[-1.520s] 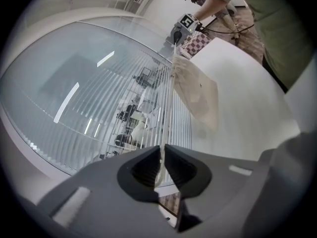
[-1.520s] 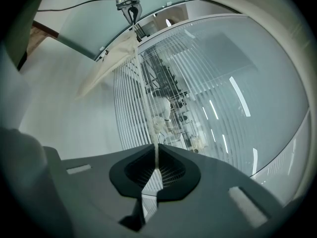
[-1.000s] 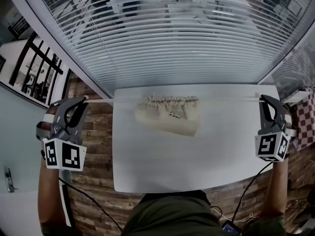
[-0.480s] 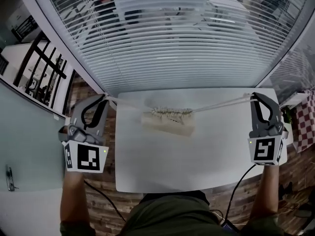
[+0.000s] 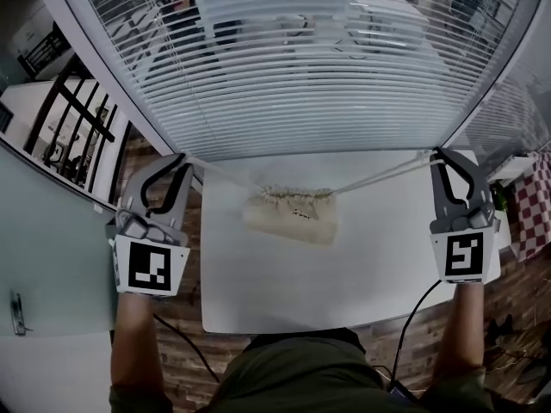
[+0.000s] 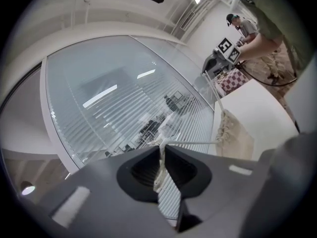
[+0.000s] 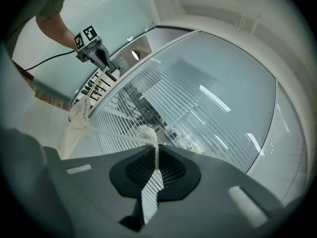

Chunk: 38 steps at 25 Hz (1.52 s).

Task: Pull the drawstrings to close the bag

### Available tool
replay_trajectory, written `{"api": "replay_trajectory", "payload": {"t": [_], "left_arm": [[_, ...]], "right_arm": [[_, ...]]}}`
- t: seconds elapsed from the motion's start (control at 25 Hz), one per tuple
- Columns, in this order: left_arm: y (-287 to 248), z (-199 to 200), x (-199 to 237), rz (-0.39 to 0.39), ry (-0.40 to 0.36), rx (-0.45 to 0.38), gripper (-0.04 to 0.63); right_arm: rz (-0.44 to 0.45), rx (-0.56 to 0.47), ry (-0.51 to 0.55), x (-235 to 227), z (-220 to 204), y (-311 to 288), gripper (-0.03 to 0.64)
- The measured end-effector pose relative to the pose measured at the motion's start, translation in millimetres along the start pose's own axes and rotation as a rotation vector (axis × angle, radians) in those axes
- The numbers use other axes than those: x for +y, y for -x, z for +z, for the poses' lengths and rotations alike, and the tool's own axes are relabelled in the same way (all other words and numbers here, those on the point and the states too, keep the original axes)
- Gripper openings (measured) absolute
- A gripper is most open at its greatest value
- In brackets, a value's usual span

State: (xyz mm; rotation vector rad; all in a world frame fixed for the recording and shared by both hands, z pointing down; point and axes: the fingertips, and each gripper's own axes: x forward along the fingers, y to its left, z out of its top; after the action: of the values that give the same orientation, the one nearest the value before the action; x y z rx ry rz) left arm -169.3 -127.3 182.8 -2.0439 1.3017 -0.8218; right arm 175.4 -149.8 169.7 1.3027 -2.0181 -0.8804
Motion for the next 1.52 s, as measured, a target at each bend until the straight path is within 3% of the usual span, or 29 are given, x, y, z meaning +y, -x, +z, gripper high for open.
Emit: {"api": "replay_trajectory", "payload": {"t": [0.28, 0.88, 1.16, 1.52], "left_arm": [[1.0, 17.3, 5.0, 0.028, 0.022, -0.035, 0.035], [-10.1, 31.1, -6.3, 0.005, 0.028, -0.056, 0.035], [-11.5, 24.1, -8.4, 0.010, 0.087, -0.042, 0.037], [-15.3, 26.9, -8.6, 0.000, 0.049, -0.049, 0.037]], "right_arm": [[-0.011, -0.049, -0.013, 1.0, 24.9, 2.9, 0.009], [0.011, -0.049, -0.014, 12.2, 36.6, -0.9, 0.009], [0.013, -0.044, -0.010, 14.9, 34.9, -4.5, 0.009], [0.020, -0.041, -0.006, 16.6, 33.5, -8.7, 0.009]]}}
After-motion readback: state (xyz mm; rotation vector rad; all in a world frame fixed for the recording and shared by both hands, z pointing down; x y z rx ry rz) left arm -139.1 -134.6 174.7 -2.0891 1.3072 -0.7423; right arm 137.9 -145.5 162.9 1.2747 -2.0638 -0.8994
